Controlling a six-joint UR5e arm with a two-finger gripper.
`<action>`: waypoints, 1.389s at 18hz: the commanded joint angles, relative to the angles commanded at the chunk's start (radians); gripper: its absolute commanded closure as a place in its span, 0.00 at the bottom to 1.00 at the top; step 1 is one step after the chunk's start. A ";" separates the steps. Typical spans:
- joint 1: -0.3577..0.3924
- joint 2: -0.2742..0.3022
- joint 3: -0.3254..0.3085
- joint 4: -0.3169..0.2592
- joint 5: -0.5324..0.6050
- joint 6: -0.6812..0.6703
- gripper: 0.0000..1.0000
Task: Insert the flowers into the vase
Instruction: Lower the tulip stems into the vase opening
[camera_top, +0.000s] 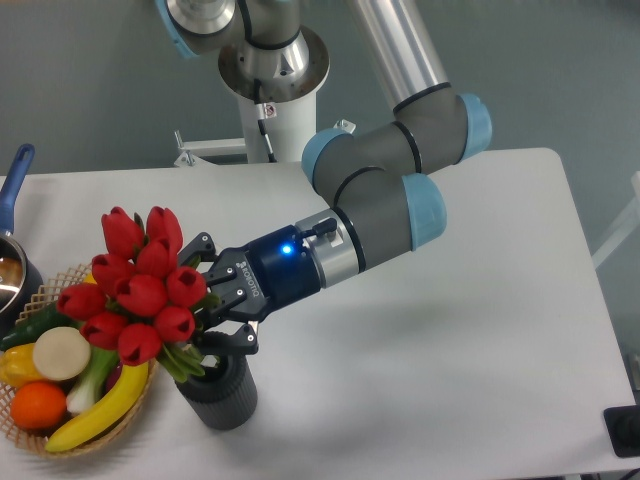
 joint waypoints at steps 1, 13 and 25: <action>0.000 -0.002 -0.005 0.000 0.000 0.000 0.67; 0.008 -0.051 -0.038 0.000 0.002 0.002 0.67; 0.023 -0.054 -0.106 0.000 0.005 0.074 0.67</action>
